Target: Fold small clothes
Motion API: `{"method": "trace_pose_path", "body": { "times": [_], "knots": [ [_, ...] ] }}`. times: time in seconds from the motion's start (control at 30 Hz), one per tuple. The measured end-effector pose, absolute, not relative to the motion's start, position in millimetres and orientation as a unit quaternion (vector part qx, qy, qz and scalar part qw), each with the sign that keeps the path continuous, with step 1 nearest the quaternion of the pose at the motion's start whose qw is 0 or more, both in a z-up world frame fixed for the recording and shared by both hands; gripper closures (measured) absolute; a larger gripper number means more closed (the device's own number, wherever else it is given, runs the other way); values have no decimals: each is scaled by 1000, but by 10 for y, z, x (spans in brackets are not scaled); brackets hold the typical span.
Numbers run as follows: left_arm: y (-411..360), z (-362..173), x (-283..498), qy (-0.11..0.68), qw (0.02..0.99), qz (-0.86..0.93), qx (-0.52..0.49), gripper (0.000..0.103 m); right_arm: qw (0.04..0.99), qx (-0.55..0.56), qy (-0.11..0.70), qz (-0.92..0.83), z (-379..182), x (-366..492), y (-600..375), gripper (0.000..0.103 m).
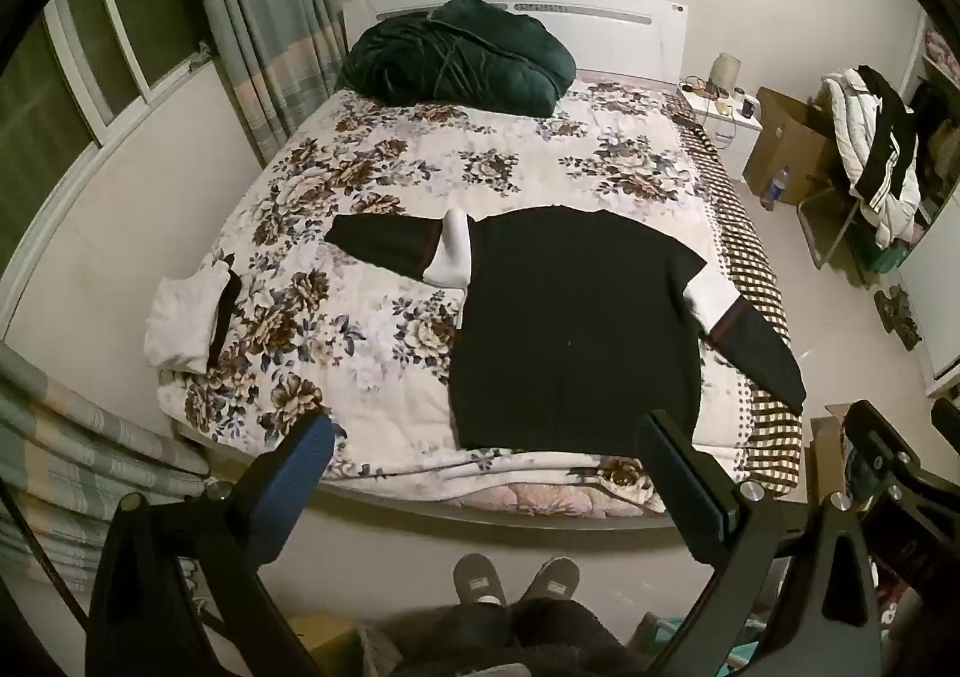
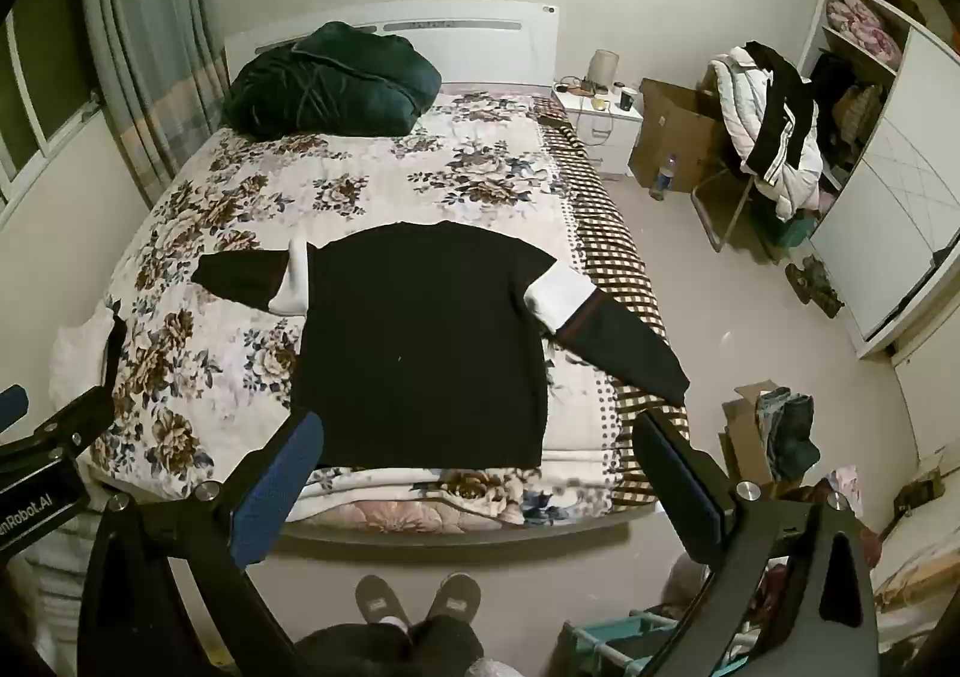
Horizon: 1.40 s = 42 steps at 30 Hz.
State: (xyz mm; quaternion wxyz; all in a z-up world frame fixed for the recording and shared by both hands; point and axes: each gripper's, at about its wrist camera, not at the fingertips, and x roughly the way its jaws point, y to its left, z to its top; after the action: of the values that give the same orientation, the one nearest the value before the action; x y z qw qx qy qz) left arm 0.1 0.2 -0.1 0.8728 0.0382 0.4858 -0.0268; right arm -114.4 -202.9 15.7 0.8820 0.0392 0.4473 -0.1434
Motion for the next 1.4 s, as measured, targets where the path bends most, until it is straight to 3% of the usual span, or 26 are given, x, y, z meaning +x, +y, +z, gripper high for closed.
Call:
{"method": "trace_pose_path", "body": {
  "times": [1.4],
  "knots": [
    [-313, 226, 81, 476, 878, -31, 37, 0, 884, 39, 444, -140, 397, -1119, -1862, 0]
  ]
}}
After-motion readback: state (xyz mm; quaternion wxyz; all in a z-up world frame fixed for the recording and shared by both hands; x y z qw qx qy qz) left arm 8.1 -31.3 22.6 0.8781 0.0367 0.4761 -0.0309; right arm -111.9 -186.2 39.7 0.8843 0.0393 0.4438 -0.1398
